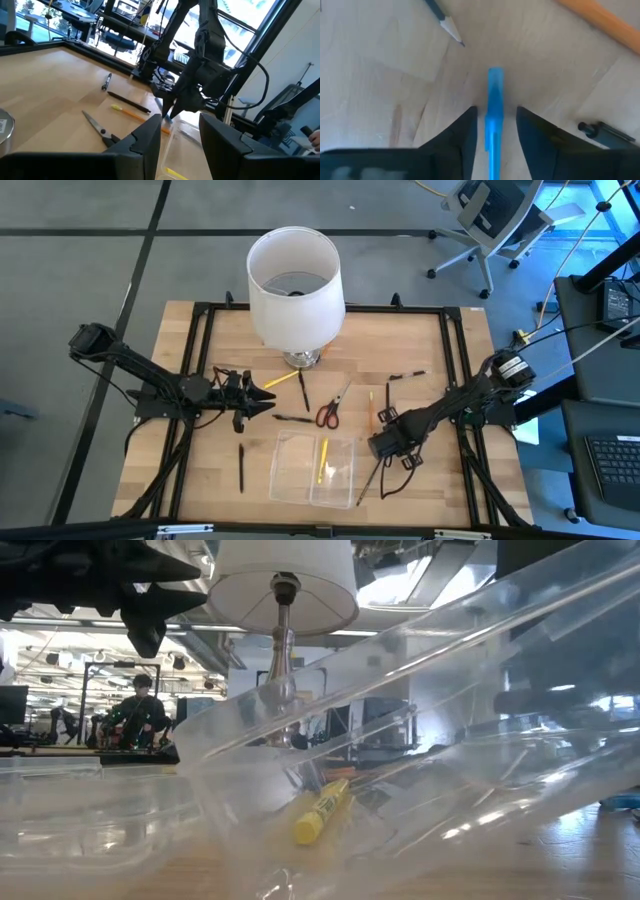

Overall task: Pick & place school supplies into a supply box
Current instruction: Put the blue pen into the transparent supply box

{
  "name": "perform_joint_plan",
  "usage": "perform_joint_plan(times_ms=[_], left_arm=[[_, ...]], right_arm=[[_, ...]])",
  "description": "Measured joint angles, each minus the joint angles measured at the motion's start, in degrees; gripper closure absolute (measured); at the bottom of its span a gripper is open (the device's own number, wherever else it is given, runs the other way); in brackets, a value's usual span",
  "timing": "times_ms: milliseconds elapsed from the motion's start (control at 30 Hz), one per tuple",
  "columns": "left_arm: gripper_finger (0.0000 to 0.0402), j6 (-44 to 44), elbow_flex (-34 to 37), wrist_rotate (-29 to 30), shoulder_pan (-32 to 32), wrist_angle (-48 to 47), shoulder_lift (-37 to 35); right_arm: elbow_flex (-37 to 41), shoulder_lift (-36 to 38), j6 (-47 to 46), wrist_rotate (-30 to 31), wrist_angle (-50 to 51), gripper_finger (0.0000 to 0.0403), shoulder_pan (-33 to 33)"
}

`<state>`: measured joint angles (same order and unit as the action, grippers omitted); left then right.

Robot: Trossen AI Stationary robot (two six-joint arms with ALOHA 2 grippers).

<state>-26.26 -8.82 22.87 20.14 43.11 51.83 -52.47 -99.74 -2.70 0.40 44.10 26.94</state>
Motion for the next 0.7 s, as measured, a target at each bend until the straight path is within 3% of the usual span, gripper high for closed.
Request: perform_joint_plan(times_ms=[333, 700], left_arm=[[0.0274, 0.0, 0.0, 0.1, 0.0, -0.1, 0.0], [0.0274, 0.0, 0.0, 0.2, 0.0, -0.1, 0.0]], right_arm=[[0.2, -0.1, 1.4, 0.0, -1.0, 0.0352, 0.0], [0.3, 0.2, -2.0, -0.7, 0.3, 0.0353, 0.0]])
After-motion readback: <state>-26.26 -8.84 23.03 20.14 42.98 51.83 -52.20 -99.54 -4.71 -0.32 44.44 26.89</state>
